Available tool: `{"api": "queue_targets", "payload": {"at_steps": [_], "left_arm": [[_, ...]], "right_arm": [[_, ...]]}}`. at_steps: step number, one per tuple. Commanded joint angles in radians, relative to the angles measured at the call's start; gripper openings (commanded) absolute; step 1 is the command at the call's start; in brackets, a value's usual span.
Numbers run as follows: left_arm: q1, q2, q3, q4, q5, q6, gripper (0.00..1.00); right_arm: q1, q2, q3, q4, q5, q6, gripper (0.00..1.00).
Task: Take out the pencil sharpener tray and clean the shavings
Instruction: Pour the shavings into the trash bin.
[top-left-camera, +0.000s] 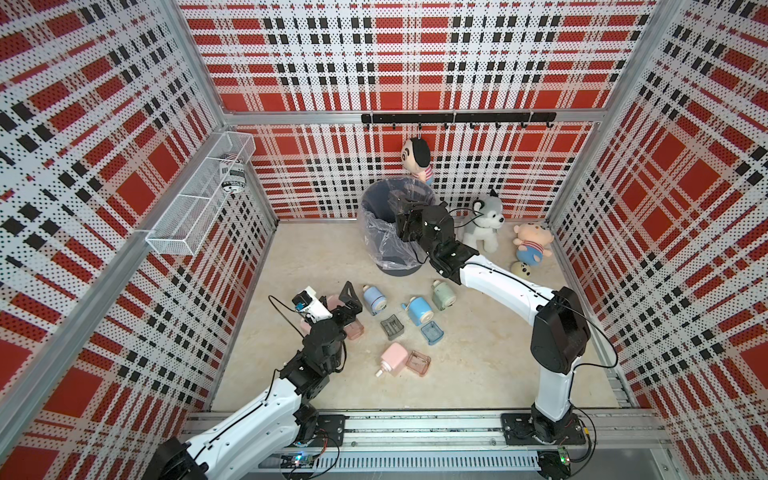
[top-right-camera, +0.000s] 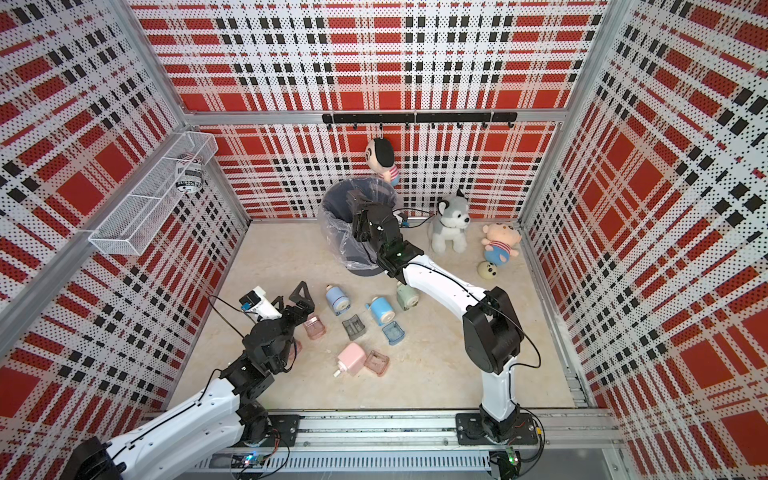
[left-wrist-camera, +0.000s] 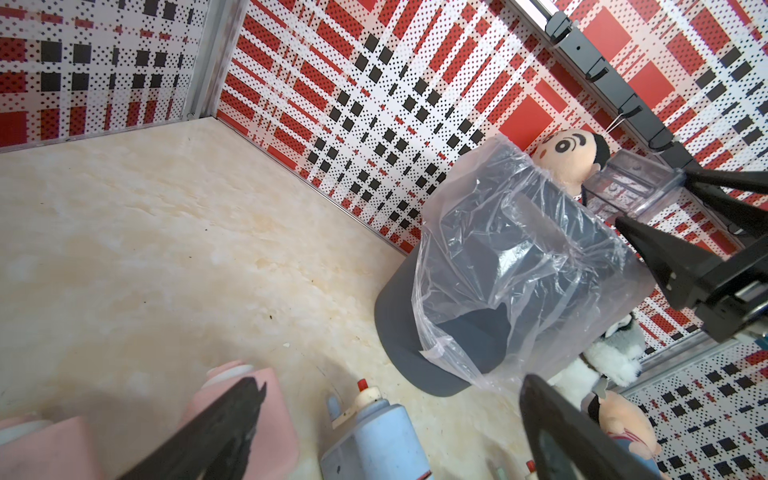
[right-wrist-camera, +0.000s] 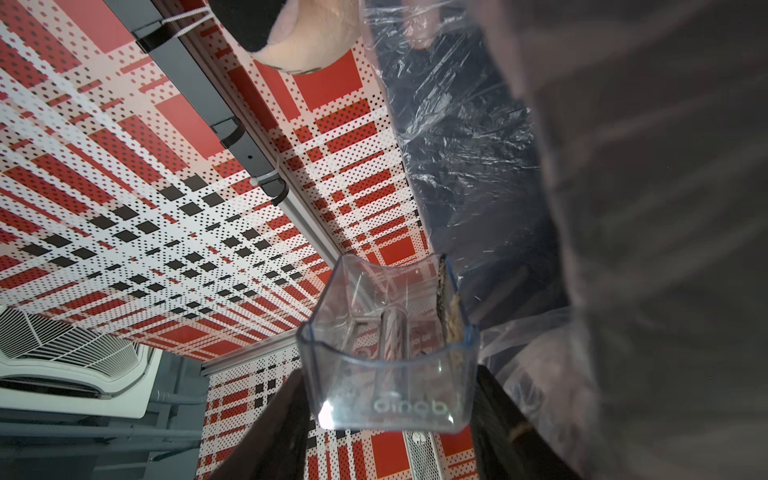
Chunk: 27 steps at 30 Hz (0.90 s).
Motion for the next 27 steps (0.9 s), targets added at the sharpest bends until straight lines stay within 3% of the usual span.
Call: {"api": "queue_targets", "payload": {"at_steps": [1,9,20,27], "left_arm": [[-0.004,0.003,-0.01,0.019,0.0,0.015,0.98],[-0.011,0.005,-0.01,0.022,-0.002,0.017,0.98],[-0.026,0.01,-0.009,0.028,-0.011,0.029,0.98],[-0.04,0.013,-0.003,0.034,-0.009,0.042,0.98]], "right_arm": [[0.005,0.003,0.011,0.0,-0.005,0.0,0.41],[0.01,-0.026,0.093,-0.044,0.013,-0.06,0.42],[0.004,-0.023,-0.069,0.039,-0.005,-0.012,0.42],[0.004,-0.071,-0.068,0.056,-0.005,-0.109,0.42]]}}
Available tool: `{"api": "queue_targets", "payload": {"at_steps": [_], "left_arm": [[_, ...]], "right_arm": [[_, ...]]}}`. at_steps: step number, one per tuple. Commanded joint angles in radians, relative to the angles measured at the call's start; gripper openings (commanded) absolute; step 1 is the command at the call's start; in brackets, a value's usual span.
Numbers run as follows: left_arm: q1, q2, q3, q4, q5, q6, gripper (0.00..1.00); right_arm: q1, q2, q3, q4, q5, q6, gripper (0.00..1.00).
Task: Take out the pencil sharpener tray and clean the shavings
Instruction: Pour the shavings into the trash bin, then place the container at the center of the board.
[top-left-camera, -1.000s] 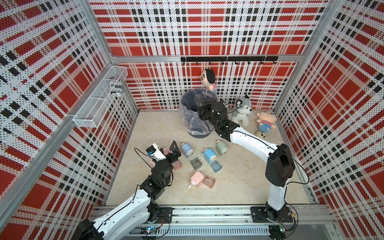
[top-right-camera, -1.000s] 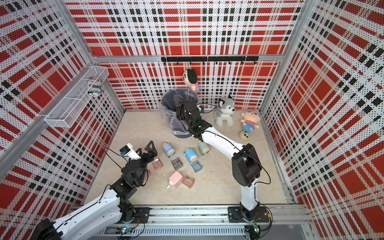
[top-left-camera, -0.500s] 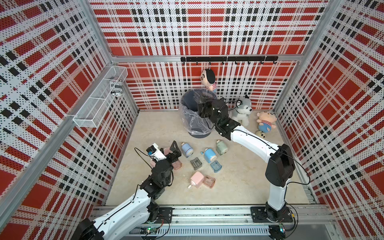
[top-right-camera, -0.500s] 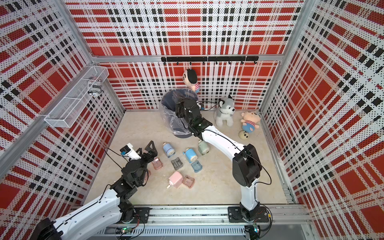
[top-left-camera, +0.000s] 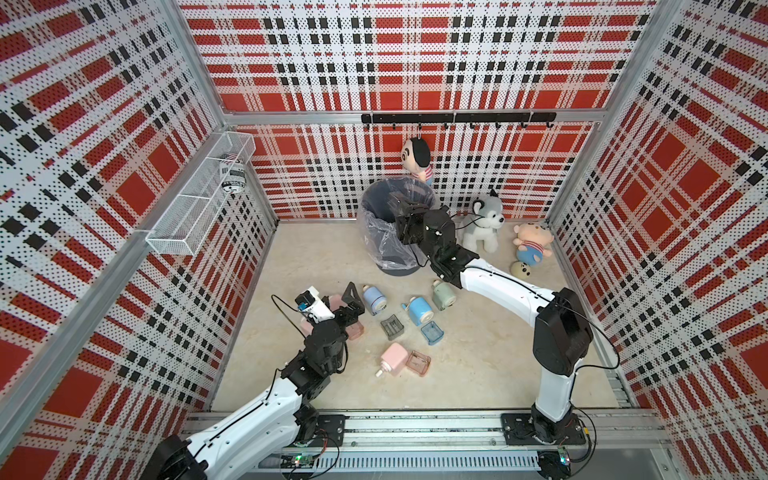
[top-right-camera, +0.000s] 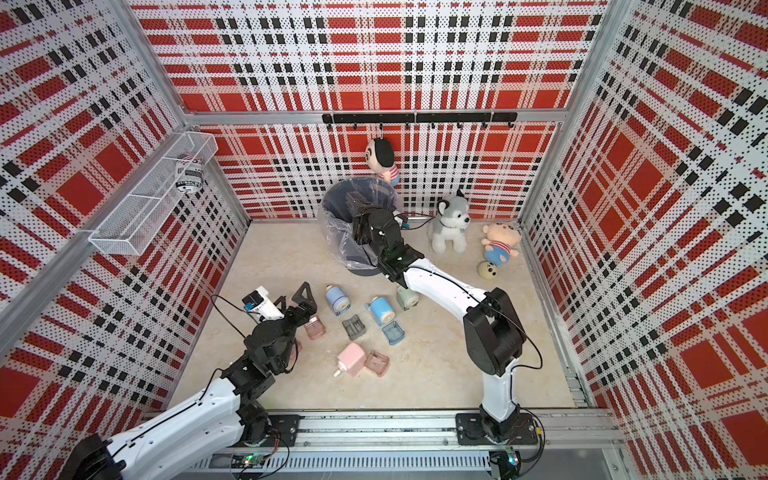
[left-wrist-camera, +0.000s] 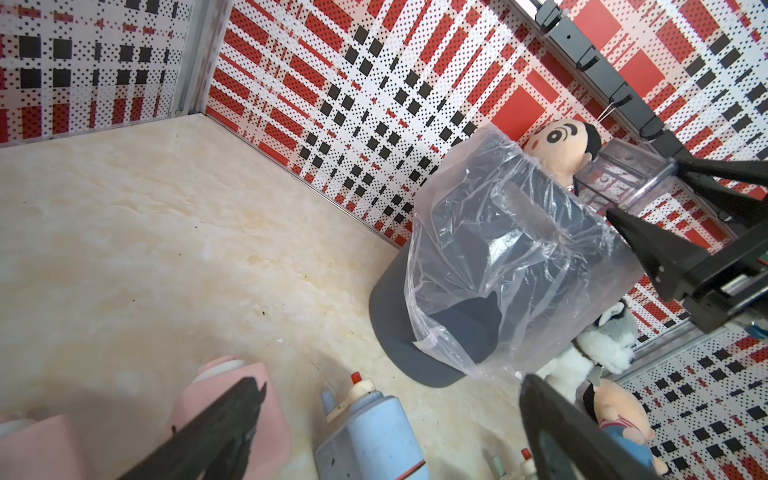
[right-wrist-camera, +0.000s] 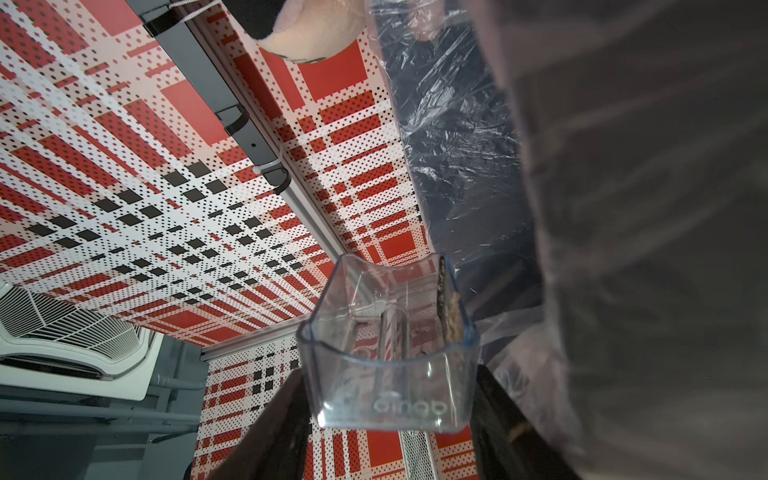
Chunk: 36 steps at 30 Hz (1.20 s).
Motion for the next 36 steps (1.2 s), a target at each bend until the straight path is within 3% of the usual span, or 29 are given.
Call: {"api": "queue_targets", "payload": {"at_steps": [1,8,14,20,27,36], "left_arm": [[-0.016,0.004,-0.001,0.028,-0.01,0.032,0.98],[-0.114,0.005,0.013,0.08,-0.017,0.114,0.98],[-0.225,0.022,0.034,0.128,-0.028,0.19,0.98],[-0.293,0.046,0.05,0.162,-0.024,0.235,0.98],[-0.311,0.109,0.082,0.175,0.044,0.261,0.98],[-0.306,0.242,0.131,0.176,0.108,0.256,0.98]], "right_arm": [[-0.001,-0.056,-0.009,0.005,-0.002,-0.076,0.43],[-0.007,-0.125,-0.023,0.085,-0.082,-0.293,0.43],[-0.007,-0.24,-0.094,0.09,-0.127,-0.585,0.43],[-0.008,-0.419,-0.269,0.095,-0.133,-0.878,0.44],[-0.007,-0.662,-0.525,0.065,-0.096,-1.153,0.44],[-0.007,-0.938,-0.878,0.026,-0.051,-1.368,0.46]]}}
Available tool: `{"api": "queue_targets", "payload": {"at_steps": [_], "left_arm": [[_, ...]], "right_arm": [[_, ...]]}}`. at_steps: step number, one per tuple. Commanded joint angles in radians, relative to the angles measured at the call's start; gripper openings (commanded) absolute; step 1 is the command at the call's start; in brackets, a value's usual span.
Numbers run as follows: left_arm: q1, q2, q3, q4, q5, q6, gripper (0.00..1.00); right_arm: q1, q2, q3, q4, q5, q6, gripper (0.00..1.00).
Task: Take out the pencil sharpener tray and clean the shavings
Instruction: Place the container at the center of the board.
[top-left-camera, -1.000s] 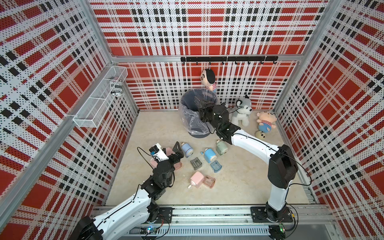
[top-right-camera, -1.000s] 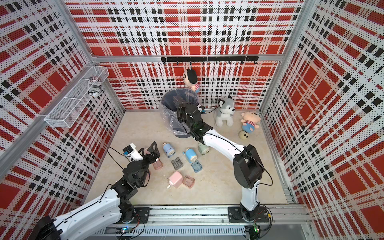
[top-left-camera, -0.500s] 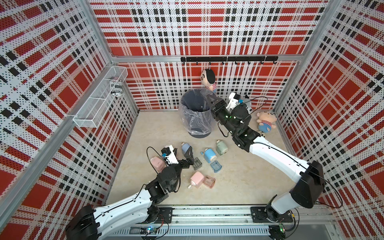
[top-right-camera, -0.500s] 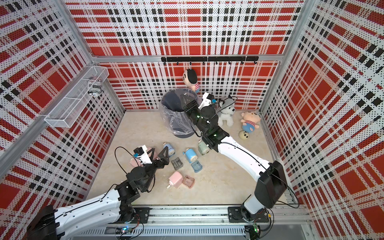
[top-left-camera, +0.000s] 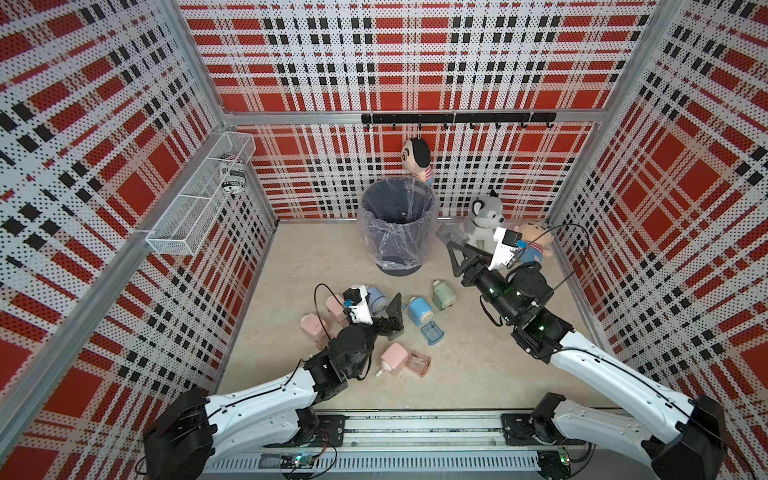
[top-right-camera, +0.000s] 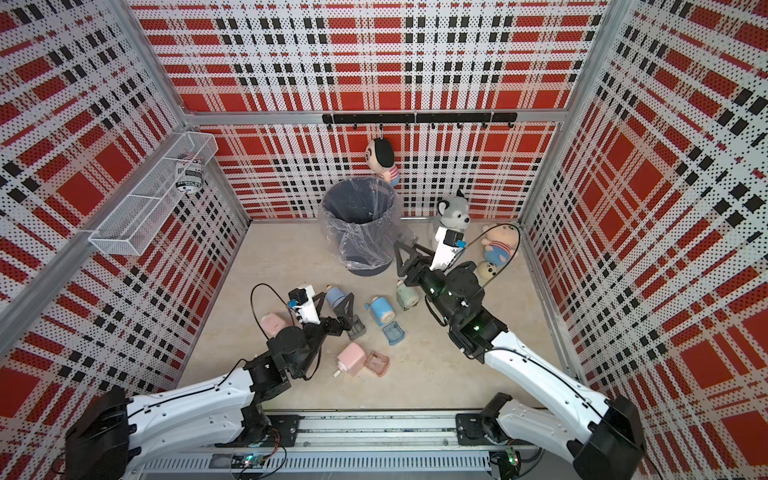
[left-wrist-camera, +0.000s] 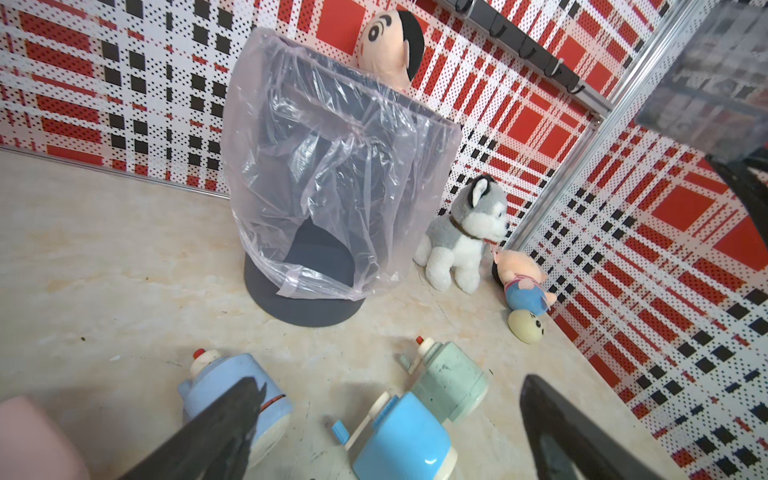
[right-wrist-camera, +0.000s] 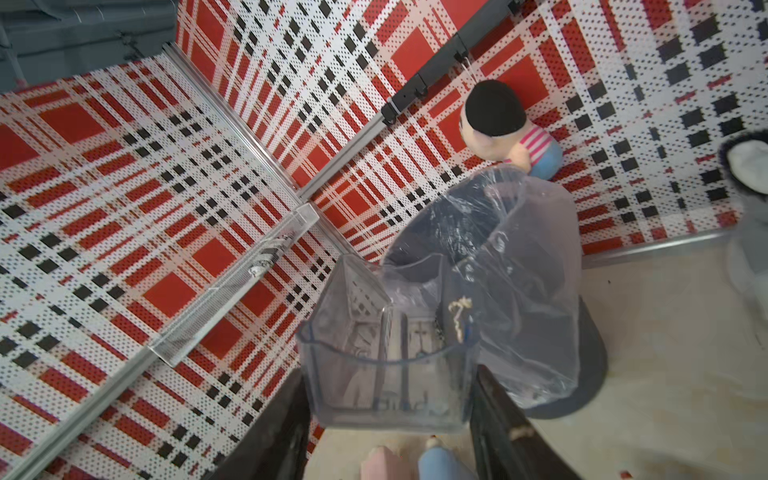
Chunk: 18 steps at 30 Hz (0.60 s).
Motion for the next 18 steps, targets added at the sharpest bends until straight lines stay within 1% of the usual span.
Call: {"api": "queue_targets", "payload": {"at_steps": [1,5,9,12,17,18], "left_arm": [[0.001,0.036,0.037,0.019,0.043,0.009,0.98],[0.032,0.075,0.046,0.019,0.097,-0.015,0.98],[0.1,0.094,0.041,0.019,0.186,-0.066,0.98],[0.142,0.095,0.034,0.019,0.236,-0.092,0.98],[0.147,0.088,0.03,0.019,0.236,-0.088,0.98],[0.147,0.087,0.029,0.019,0.234,-0.087,0.98]], "right_arm": [[-0.002,-0.083,-0.097,-0.032,0.019,-0.131,0.46],[-0.001,-0.188,-0.212,-0.087,0.032,-0.192,0.46],[-0.001,-0.279,-0.324,-0.151,0.055,-0.204,0.46],[-0.001,-0.339,-0.405,-0.174,0.081,-0.184,0.45],[-0.001,-0.412,-0.55,-0.159,0.083,-0.129,0.45],[-0.001,-0.42,-0.573,-0.154,0.085,-0.097,0.45]]}}
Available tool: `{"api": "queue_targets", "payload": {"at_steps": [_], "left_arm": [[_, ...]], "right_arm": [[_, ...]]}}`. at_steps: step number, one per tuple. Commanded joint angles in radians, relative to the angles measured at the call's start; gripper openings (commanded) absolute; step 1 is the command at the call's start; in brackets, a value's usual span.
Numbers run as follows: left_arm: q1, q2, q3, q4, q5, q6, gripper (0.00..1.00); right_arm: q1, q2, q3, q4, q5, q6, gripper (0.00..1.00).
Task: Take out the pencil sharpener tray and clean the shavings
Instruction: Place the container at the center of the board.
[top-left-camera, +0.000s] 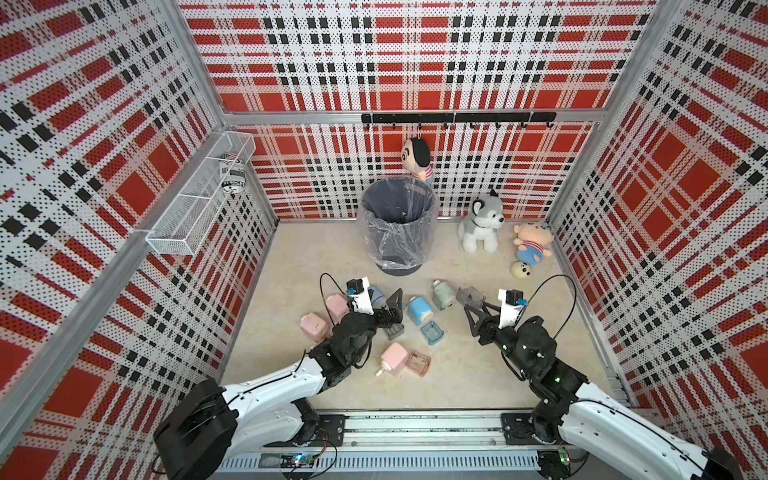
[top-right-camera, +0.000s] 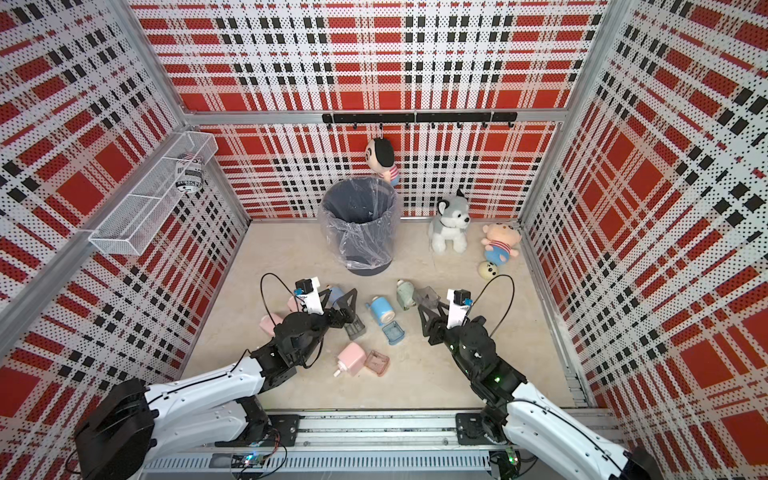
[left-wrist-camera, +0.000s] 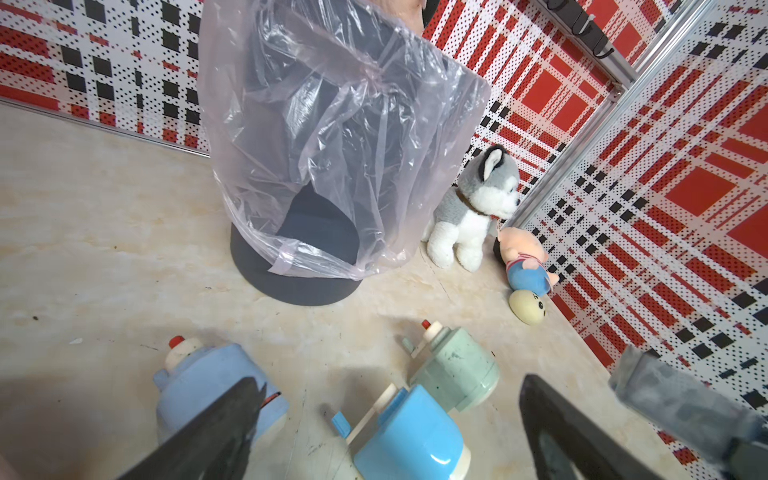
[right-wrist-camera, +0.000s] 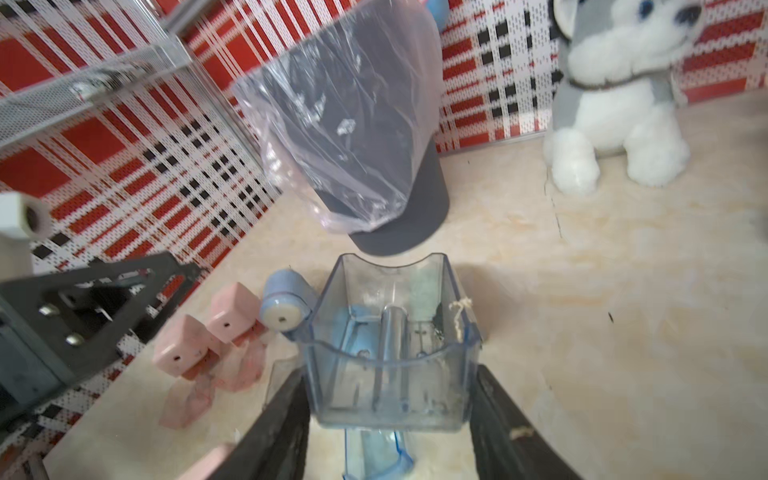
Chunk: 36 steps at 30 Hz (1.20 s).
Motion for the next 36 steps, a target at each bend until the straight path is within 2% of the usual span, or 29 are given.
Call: {"api": "queue_targets", "payload": {"at_steps": [1,6,10,24,36], "left_arm": [[0.004,-0.005,0.008,0.017,0.026,-0.008,0.98],[0.004,-0.001,0.008,0.018,0.025,-0.01,0.98],[0.004,-0.001,0.008,0.019,0.024,-0.01,0.98],[0.004,-0.015,0.001,0.018,0.01,-0.004,0.98],[0.004,-0.035,-0.005,0.018,0.008,-0.002,0.98]], "right_arm": [[-0.001,-0.033,-0.068,0.01,0.02,0.058,0.45],[-0.001,-0.007,-0.136,0.055,0.015,0.075,0.45],[-0.001,0.089,-0.15,0.112,0.015,0.053,0.44],[0.046,0.5,-0.068,0.267,0.058,-0.069,0.46],[0.059,0.688,-0.013,0.322,0.063,-0.119,0.54]]}}
